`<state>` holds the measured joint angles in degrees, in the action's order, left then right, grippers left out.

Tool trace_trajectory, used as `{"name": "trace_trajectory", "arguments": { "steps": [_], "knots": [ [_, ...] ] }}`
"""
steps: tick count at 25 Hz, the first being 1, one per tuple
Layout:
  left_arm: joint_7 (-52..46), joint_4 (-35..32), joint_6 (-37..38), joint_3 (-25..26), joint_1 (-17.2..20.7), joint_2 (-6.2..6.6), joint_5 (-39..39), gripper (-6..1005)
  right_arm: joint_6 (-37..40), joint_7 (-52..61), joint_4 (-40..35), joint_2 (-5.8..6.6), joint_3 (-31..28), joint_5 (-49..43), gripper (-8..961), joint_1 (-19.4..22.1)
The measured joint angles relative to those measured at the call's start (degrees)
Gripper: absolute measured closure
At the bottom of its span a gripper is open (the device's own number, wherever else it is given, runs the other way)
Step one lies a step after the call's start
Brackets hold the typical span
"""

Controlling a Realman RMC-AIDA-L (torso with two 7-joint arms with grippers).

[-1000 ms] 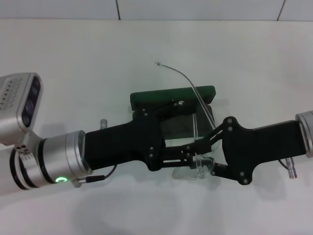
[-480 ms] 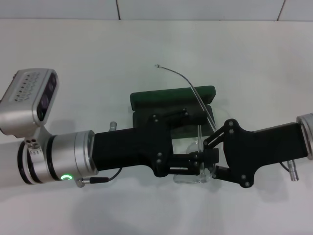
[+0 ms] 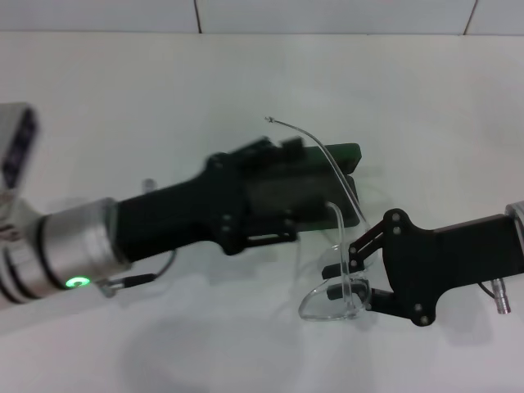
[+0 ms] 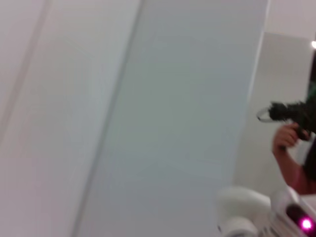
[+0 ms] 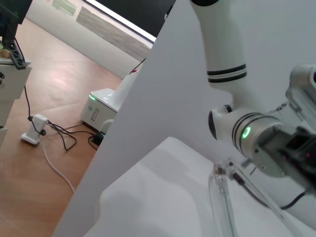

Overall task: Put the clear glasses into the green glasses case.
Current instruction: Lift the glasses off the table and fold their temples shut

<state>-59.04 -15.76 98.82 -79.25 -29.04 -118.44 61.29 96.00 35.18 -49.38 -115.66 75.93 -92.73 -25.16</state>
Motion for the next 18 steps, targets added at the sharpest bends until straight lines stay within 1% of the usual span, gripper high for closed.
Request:
{"name": "trace_trajectory", "arguments": {
  "steps": [1,4,7,9,10,12,14,15,18],
  "knots": [
    [0.24,-0.71,0.57,0.98,0.91,0.12,-0.01,124,0.13,0.00,-0.02,0.00,0.00,0.03,832,0.05],
    [1.84,-3.03,2.12,5.03,5.24,0.98,-0.05,124,0.75,-0.22,-0.04,-0.01,-0.10,1.20,831,0.28],
    [5.79,-3.34,0.95,10.35,8.80,1.35,-0.09,124,1.94,-0.66,0.30,-0.01,-0.18,3.72,831,0.34],
    [10.63,-2.50,-2.04,13.92,10.49,0.72,-0.16,124,3.16,-0.21,0.62,-0.02,-0.20,5.42,831,-0.06],
    [13.23,-2.13,-3.91,15.19,11.02,0.05,-0.11,124,4.04,1.00,0.86,-0.05,-0.13,6.23,831,-0.55],
    [18.17,-1.58,-6.96,16.88,11.55,-1.24,-0.14,124,5.06,3.11,1.25,-0.14,0.10,6.93,831,-1.30],
    [25.07,0.73,-8.15,17.35,10.93,-1.86,-0.23,124,6.47,5.79,2.67,-0.32,0.46,7.89,831,-2.98],
    [26.99,1.72,-8.25,17.35,10.54,-1.97,-0.33,124,7.24,6.71,3.90,-0.37,0.60,8.61,831,-3.96],
    [34.14,7.40,-8.28,17.35,7.84,-1.90,-1.84,124,9.72,9.51,9.92,-0.44,1.39,12.65,831,-7.90]
  ]
}}
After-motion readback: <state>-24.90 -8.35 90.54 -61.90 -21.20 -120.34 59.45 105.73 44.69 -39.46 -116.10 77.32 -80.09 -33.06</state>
